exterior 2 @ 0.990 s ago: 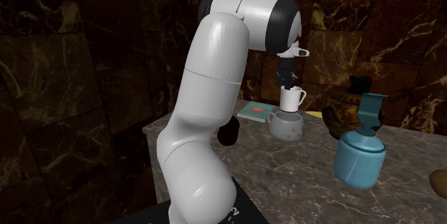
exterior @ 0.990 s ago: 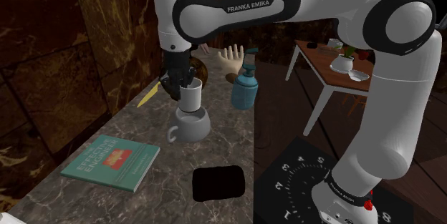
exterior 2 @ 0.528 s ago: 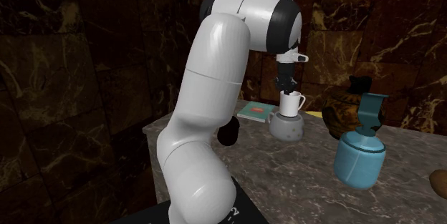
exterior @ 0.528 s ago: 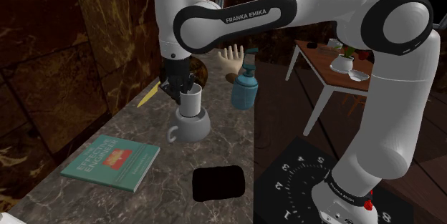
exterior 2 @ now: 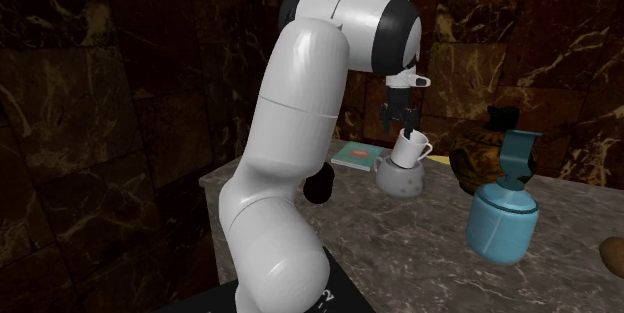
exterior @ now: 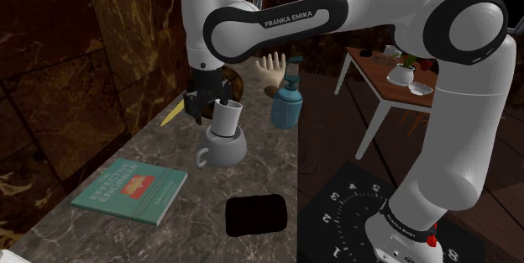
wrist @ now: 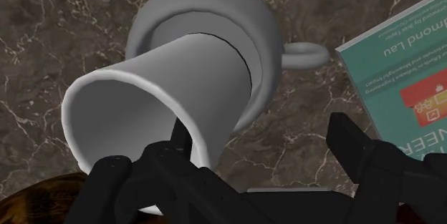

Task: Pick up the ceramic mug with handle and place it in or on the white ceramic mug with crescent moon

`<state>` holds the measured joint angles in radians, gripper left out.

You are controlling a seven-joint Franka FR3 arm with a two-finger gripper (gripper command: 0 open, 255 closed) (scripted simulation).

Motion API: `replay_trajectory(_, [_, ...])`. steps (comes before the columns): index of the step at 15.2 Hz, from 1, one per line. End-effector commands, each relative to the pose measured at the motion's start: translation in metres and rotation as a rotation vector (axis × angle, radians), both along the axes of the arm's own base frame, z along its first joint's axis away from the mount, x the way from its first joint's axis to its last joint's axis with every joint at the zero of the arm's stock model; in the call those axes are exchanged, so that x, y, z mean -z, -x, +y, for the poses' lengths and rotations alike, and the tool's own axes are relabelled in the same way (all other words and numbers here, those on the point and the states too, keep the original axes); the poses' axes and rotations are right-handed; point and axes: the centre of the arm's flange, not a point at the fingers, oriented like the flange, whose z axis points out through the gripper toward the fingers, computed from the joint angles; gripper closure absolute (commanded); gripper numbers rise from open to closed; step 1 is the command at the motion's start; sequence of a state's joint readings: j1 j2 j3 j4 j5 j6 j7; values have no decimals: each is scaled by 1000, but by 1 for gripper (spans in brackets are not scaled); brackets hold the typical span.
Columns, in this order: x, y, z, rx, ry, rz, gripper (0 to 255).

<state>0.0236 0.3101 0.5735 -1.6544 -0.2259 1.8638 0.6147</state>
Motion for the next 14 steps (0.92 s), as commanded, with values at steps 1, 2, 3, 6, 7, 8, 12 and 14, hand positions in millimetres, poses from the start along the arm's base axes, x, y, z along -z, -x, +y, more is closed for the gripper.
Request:
replay_trajectory(1, [0, 0, 0, 0, 0, 0, 0])
replay_trajectory(2, [0, 0, 0, 0, 0, 0, 0])
replay_trajectory(3, [-13, 0, 1, 0, 0, 0, 0])
replay_trajectory(6, [-49, -1, 4, 0, 0, 0, 0])
replay_trajectory(7, [-49, -1, 4, 0, 0, 0, 0])
replay_trajectory(8, [-49, -1, 4, 0, 0, 0, 0])
replay_trajectory(12, [-49, -1, 4, 0, 0, 0, 0])
replay_trajectory(14, [-49, -1, 4, 0, 0, 0, 0])
